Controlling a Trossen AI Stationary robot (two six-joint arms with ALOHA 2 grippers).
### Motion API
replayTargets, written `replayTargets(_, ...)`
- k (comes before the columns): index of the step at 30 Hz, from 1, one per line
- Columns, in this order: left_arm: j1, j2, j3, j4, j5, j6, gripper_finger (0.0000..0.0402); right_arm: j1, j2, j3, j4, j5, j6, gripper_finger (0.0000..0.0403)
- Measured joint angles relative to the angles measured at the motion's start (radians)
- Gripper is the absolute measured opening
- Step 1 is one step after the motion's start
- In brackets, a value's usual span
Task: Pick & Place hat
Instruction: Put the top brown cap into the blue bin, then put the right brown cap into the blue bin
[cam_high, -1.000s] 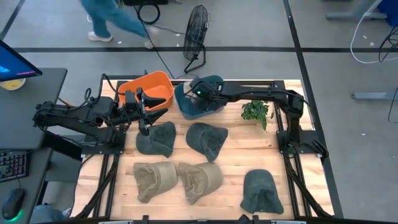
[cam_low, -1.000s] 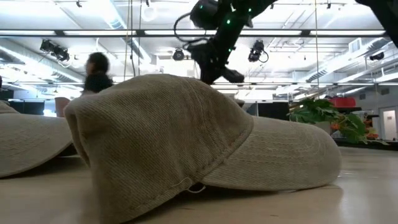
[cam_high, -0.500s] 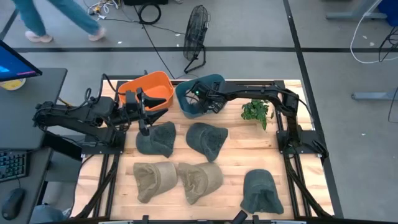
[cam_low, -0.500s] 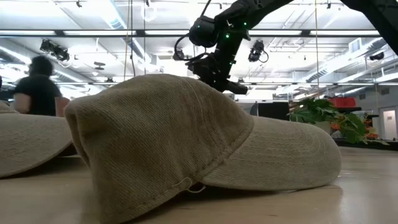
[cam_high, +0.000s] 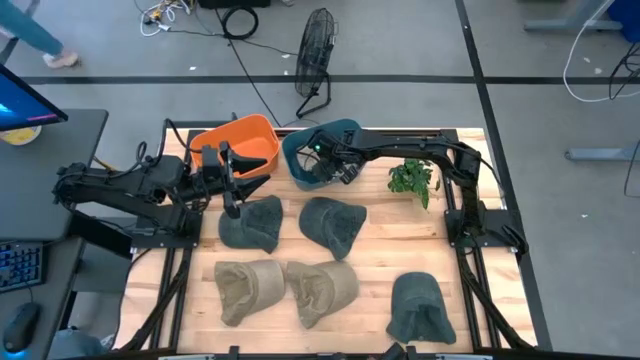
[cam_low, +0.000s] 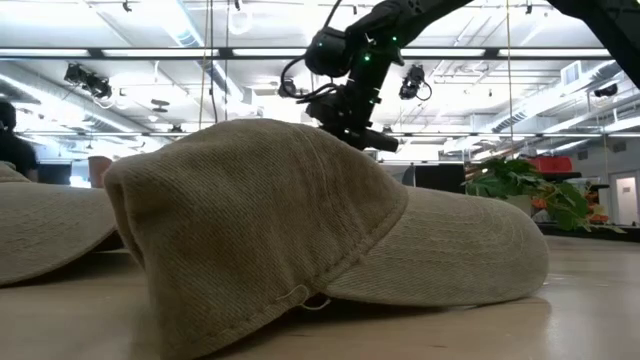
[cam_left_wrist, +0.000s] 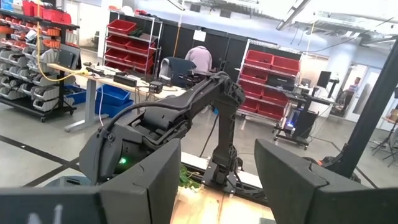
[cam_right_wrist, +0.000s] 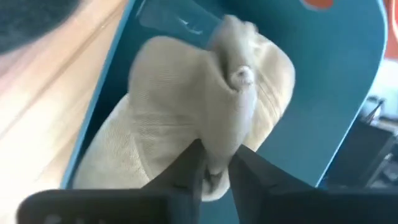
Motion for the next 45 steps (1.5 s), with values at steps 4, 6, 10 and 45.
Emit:
replayTargets(4,0.000,0.000,0.000,0.000,0.000,-0.009,0.0209,0.000,0.000,0.000,-0.042,0.024,0.104,0.0123)
replayTargets(6,0.000,0.000,0.000,0.000,0.000,-0.027,0.0209,0.001,0.000,0.000,-0.073,0.050,0.157,0.0146)
replayTargets(10,0.000,0.000,0.000,-0.019,0.016,-0.080,0.0209,0.011,-0.012,0.000,-0.166,0.125,0.299,0.0186)
replayTargets(45,-0.289,0.210,0.000,-0.386,0.080,-0.394,0.0208,0.591,-0.283,0.000,-0.147,-0.309,1.435,0.0178)
